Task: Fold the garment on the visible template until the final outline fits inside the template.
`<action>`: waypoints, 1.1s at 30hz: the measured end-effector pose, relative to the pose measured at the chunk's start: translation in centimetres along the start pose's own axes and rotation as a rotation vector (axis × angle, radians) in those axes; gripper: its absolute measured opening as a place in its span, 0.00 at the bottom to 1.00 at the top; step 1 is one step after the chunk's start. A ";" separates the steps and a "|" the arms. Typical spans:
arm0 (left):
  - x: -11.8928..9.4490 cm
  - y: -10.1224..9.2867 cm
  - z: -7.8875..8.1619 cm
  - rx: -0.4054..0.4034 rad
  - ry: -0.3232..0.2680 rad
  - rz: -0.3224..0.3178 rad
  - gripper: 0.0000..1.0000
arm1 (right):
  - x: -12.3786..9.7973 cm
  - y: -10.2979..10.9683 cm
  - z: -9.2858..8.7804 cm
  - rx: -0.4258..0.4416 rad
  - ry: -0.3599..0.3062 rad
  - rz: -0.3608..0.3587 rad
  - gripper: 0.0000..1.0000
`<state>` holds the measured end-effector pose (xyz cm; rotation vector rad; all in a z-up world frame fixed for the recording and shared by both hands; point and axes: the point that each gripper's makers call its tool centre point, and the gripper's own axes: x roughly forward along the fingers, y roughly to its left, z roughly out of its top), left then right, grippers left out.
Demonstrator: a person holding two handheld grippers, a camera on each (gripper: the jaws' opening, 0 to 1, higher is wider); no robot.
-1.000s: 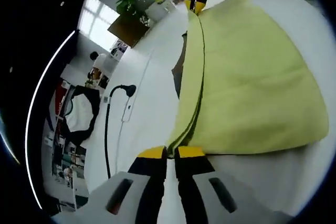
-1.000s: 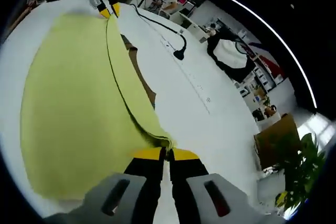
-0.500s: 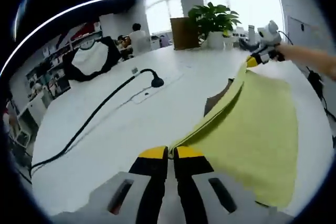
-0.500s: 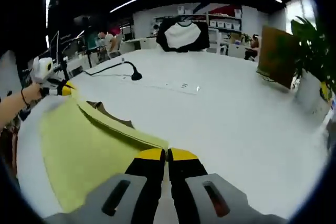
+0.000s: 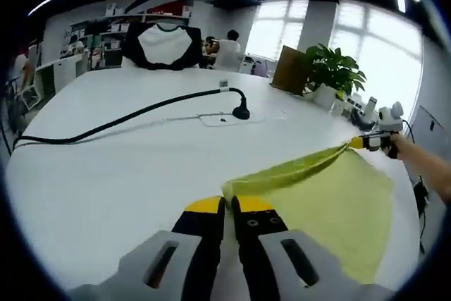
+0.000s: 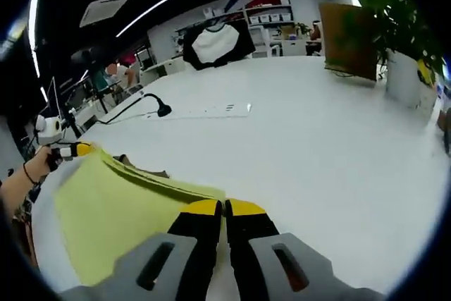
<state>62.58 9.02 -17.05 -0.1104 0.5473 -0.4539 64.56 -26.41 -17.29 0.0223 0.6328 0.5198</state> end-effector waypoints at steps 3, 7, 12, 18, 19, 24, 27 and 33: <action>0.2 0.2 -0.2 0.014 0.016 0.009 0.07 | 0.2 -0.3 0.1 -0.030 -0.003 -0.015 0.01; 0.3 0.7 0.2 -0.026 -0.008 0.030 0.05 | 0.7 -0.7 0.0 -0.058 0.003 -0.039 0.01; 0.5 0.6 -0.6 0.020 0.007 0.037 0.05 | 1.0 -1.0 -0.2 -0.126 -0.009 -0.069 0.01; 0.4 0.7 -0.9 0.034 0.006 0.047 0.05 | 0.4 -2.7 0.3 -0.177 -0.042 -0.156 0.03; 0.3 0.6 -0.9 0.053 0.004 0.047 0.05 | 0.2 -2.8 0.3 -0.165 -0.048 -0.154 0.03; -0.4 -0.2 1.2 0.053 -0.100 0.035 0.13 | -0.8 -2.1 0.6 -0.140 -0.102 -0.127 0.03; -1.3 -0.8 2.0 0.131 -0.135 0.038 0.17 | -1.5 0.8 1.9 -0.241 -0.238 -0.030 0.12; -2.5 -3.3 1.4 0.220 -0.201 -0.008 0.25 | -2.7 3.6 1.5 -0.347 -0.267 -0.038 0.22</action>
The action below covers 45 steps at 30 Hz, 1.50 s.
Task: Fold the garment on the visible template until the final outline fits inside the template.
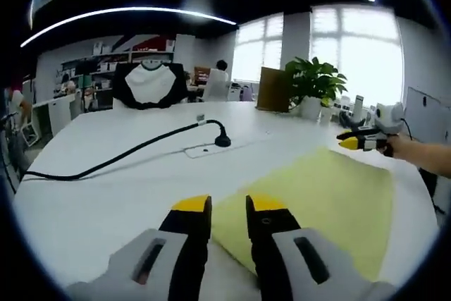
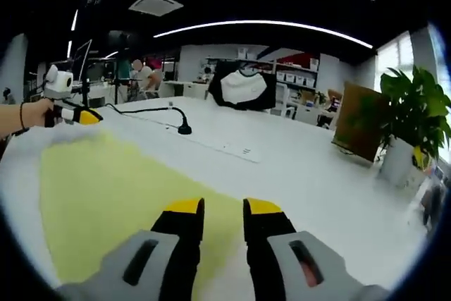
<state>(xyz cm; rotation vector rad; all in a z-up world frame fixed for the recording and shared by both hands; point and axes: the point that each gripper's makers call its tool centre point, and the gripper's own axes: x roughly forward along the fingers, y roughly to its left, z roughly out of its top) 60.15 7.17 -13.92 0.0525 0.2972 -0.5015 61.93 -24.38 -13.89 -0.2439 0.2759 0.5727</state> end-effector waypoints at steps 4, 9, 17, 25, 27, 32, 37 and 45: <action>-1.4 -0.9 -0.5 -0.044 -0.017 -0.009 0.33 | -1.3 1.7 1.5 0.069 -0.083 0.051 0.32; -3.7 -1.5 -1.7 -0.099 -0.001 0.001 0.37 | -3.7 2.9 2.0 -0.055 -0.120 0.051 0.41; -7.4 -3.6 -2.5 -0.103 -0.010 -0.047 0.37 | -6.8 3.4 1.2 -0.066 -0.114 0.042 0.48; -9.7 -4.8 -3.3 -0.063 0.003 -0.062 0.37 | -8.8 3.4 -0.5 -0.083 -0.066 0.026 0.54; -10.2 -4.9 -3.8 -0.066 0.014 -0.060 0.37 | -9.3 3.3 -1.0 -0.074 -0.054 0.026 0.54; -11.9 -5.1 -5.0 -0.080 0.032 -0.056 0.37 | -10.7 3.4 -2.9 -0.037 -0.014 0.042 0.51; -12.8 -6.0 -6.5 -0.098 0.079 -0.071 0.30 | -11.8 4.6 -4.9 0.025 0.029 0.080 0.44; -12.4 -7.5 -7.8 -0.144 0.101 -0.109 0.24 | -12.7 6.4 -6.5 0.069 0.063 0.141 0.43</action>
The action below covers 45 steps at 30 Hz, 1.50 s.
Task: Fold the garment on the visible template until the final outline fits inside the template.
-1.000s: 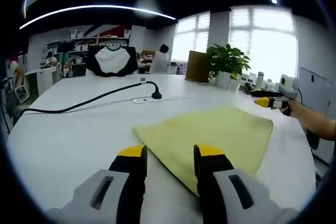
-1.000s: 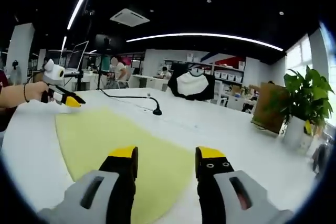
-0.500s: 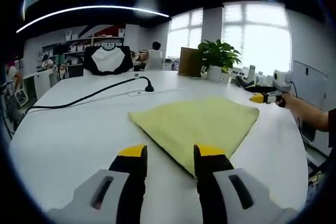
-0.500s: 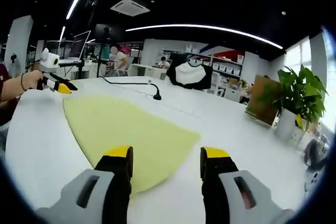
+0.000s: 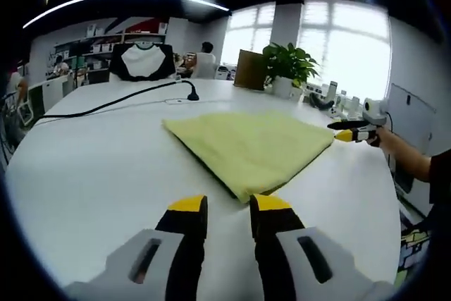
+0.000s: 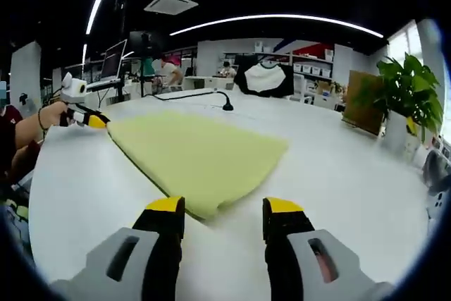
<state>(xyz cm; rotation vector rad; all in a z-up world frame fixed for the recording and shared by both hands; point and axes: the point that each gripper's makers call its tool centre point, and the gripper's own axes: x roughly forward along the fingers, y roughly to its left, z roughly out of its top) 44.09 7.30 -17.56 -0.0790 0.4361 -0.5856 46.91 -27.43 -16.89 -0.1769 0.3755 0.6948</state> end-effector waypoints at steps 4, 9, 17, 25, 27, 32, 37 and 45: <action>0.6 -1.1 -0.1 -0.037 -0.007 -0.044 0.19 | 0.2 0.5 0.1 0.060 -0.008 0.051 0.32; 1.1 -1.5 -0.3 -0.026 0.007 -0.050 0.11 | 0.6 0.7 -0.7 0.156 0.053 0.030 0.29; 0.5 -1.8 0.1 0.073 -0.004 -0.109 0.03 | 1.1 2.0 -0.4 0.130 0.012 0.112 0.08; 0.1 -1.2 1.0 0.522 0.115 -0.147 0.02 | 0.4 1.8 2.0 0.062 -0.010 0.122 0.02; 0.0 -1.7 1.0 0.620 0.155 -0.188 0.02 | 0.4 1.6 2.3 0.037 -0.008 0.113 0.02; -0.6 -2.2 2.2 0.877 0.236 -0.249 0.01 | 0.4 1.3 3.1 -0.010 -0.005 0.097 0.02; -1.4 -2.8 1.9 1.109 0.338 -0.356 0.01 | 0.2 1.3 3.1 -0.012 0.005 0.103 0.01; -1.0 -2.5 -1.5 1.070 0.411 -0.407 0.01 | 0.0 2.1 -0.3 0.027 0.118 0.126 0.01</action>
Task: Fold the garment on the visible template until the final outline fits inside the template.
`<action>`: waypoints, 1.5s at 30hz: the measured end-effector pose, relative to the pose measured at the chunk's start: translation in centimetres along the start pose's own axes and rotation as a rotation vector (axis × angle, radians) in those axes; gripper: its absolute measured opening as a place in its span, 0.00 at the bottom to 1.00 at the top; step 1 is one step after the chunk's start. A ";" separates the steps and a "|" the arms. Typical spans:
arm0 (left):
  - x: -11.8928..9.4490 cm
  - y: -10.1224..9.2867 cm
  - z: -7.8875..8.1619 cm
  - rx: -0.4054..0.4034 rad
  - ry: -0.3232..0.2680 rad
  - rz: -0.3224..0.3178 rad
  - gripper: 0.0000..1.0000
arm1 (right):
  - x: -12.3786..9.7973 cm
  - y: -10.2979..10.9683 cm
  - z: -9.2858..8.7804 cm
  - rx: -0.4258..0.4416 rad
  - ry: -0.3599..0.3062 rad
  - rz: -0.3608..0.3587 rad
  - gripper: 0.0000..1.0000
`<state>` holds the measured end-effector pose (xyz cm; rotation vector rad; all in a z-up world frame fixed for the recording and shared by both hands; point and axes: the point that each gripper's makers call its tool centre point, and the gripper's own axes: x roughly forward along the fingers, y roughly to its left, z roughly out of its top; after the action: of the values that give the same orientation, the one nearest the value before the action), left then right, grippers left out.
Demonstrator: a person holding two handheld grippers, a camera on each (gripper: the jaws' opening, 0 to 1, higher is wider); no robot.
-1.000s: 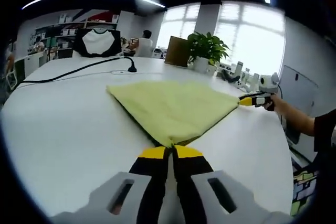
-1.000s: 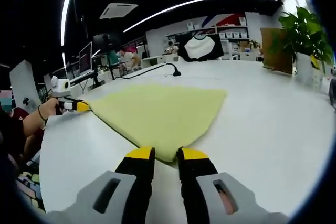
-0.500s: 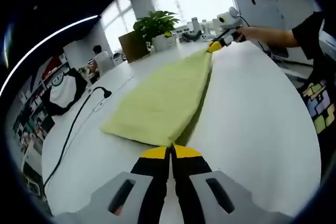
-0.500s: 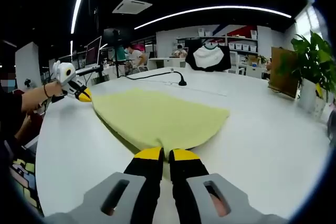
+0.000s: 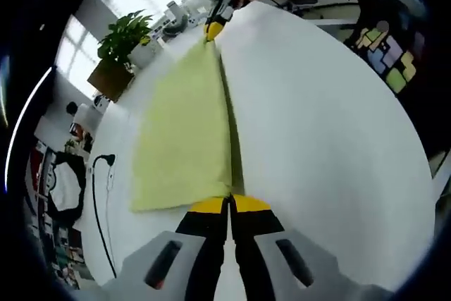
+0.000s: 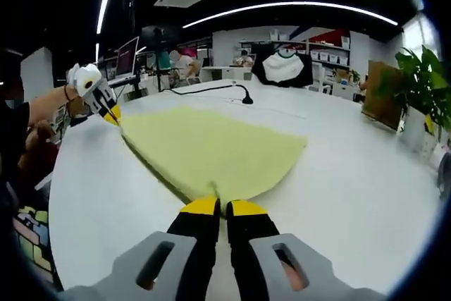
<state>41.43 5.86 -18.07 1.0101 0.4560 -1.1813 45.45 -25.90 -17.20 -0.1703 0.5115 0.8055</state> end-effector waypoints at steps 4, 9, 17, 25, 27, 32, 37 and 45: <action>0.0 -0.2 -0.3 -0.089 -0.056 0.018 0.01 | -0.1 0.0 -0.4 -0.002 -0.008 0.001 0.01; -0.2 -0.5 -0.5 -0.143 -0.082 0.008 0.01 | 0.0 0.1 -1.1 -0.006 0.014 -0.014 0.00; -0.3 -0.6 -0.7 -0.173 -0.094 0.009 0.00 | -0.2 0.1 -1.1 -0.024 0.028 -0.033 0.00; -1.4 -1.0 0.1 -0.366 -0.222 -0.002 0.00 | -1.5 1.0 -1.6 0.053 -0.004 0.001 0.01; -1.5 -1.2 0.1 -0.391 -0.239 -0.005 0.00 | -1.6 1.1 -1.9 0.059 -0.010 0.005 0.01; -1.7 -2.0 0.5 -0.467 -0.289 -0.013 0.00 | -2.4 1.6 -2.1 0.090 -0.036 0.009 0.01; -1.8 -2.8 0.8 -0.508 -0.308 0.000 0.00 | -2.6 1.9 -2.2 0.029 -0.064 -0.003 0.02; -3.0 -3.1 -0.3 -0.576 -0.261 0.122 0.01 | -4.0 1.8 -1.7 -0.172 -0.068 -0.121 0.09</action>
<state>37.54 7.60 -17.22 0.3761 0.4811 -0.9727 41.19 -27.84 -16.59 -0.3286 0.3645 0.7343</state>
